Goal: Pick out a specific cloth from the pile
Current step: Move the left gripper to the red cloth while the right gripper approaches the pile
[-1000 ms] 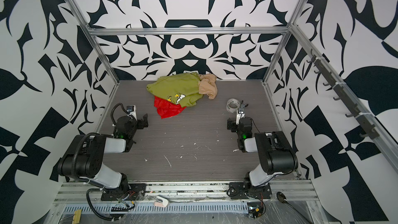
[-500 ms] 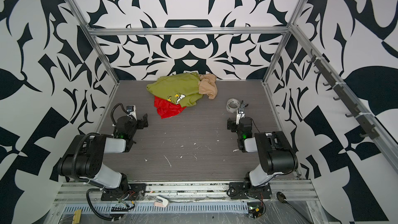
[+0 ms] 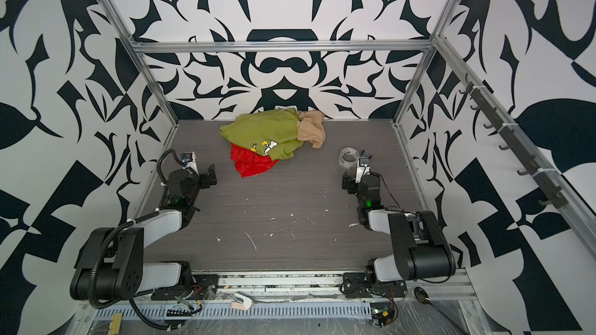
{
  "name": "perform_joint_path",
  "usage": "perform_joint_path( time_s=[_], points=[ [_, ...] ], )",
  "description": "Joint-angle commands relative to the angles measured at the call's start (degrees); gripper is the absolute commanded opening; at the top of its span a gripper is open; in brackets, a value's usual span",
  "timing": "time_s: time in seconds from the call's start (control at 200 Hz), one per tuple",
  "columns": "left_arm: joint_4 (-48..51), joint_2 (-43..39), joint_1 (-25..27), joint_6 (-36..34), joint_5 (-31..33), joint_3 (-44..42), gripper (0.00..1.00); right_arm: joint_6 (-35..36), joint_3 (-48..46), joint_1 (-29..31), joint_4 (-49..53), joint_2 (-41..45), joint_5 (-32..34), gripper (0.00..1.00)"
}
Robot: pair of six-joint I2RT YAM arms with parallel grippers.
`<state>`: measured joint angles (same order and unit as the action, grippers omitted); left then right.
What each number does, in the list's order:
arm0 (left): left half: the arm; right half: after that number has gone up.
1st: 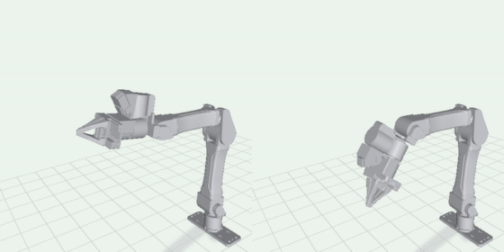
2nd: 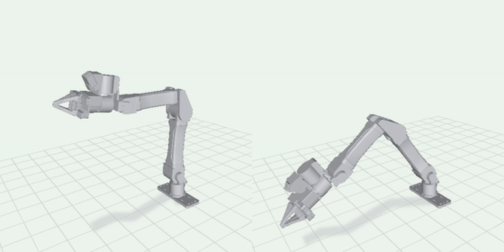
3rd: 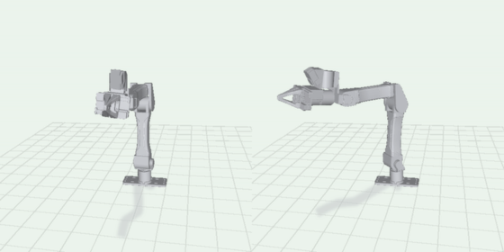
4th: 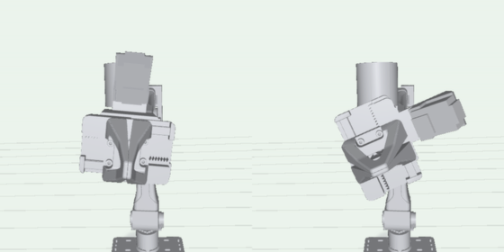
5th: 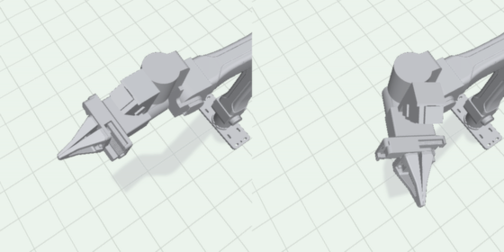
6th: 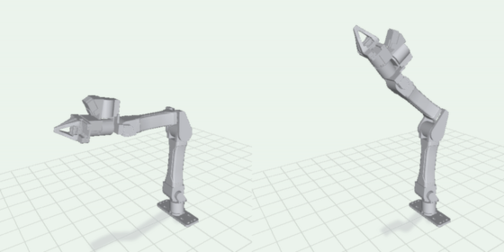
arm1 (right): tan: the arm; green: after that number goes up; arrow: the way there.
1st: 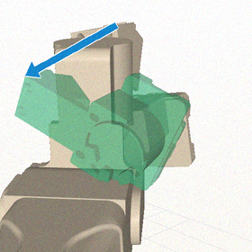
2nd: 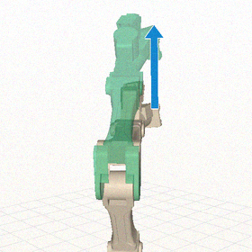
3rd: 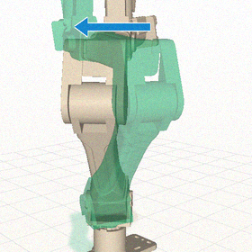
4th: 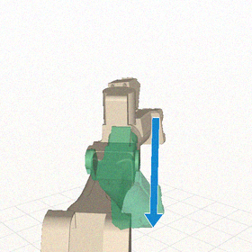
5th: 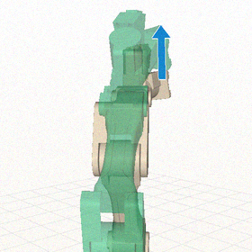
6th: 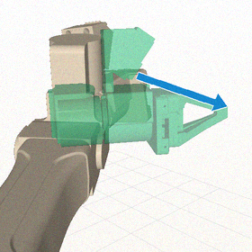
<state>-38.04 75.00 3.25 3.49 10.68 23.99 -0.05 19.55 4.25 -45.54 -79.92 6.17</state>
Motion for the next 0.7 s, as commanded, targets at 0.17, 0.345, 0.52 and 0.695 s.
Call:
perform_joint_path(
  time_s=[0.17, 0.345, 0.52, 0.695],
  points=[
    [14.33, -4.21, 0.62, 12.63, 0.03, 9.02, 0.99, -1.04, 2.63, 2.05, 5.48, 9.15, 0.94, 0.94],
    [23.70, -2.73, 2.48, 21.02, -2.57, 14.68, 0.99, -2.84, 4.70, 4.11, 6.84, 11.19, 0.16, 0.91],
    [26.13, 0.82, 5.18, 25.18, -5.17, 17.44, 0.99, -3.52, 7.34, 8.05, 7.22, 9.22, 0.01, 0.90],
    [28.82, 5.04, 5.19, 29.88, -9.63, 21.60, 0.99, -4.65, 9.55, 12.80, 6.34, 5.39, -0.30, 0.90]
  ],
)
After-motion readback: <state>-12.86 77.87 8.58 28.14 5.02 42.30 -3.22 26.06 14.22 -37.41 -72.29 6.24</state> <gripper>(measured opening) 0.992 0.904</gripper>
